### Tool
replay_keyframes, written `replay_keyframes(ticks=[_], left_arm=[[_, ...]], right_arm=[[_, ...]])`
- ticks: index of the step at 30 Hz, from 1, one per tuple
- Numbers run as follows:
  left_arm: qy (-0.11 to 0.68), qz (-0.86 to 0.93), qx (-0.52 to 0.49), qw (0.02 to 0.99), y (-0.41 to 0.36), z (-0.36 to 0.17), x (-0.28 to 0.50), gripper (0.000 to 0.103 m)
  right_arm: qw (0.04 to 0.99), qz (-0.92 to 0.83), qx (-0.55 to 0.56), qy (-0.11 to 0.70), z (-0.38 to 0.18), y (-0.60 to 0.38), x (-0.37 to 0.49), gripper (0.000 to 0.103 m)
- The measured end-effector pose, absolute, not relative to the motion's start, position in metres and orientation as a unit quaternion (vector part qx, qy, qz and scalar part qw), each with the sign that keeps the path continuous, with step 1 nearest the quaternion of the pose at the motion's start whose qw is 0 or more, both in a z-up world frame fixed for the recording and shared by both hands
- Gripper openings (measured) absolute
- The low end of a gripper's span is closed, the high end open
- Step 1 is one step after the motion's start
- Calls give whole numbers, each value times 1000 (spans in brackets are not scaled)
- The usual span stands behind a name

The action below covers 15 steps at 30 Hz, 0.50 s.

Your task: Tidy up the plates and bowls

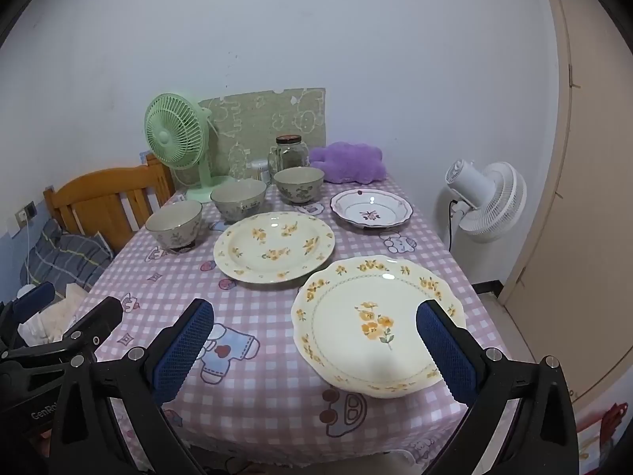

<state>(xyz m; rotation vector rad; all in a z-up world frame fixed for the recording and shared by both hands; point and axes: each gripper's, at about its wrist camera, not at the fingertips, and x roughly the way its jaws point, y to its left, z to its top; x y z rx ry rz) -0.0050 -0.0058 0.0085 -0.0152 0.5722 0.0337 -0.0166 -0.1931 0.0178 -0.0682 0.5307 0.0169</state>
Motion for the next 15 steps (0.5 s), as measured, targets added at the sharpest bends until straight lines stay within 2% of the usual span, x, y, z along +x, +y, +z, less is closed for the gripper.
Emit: replay_keyframes(ticks=[15], left_arm=[[276, 11, -8, 961, -10, 9, -6, 103]], right_arm=[[962, 2, -29, 270, 16, -196, -13, 103]])
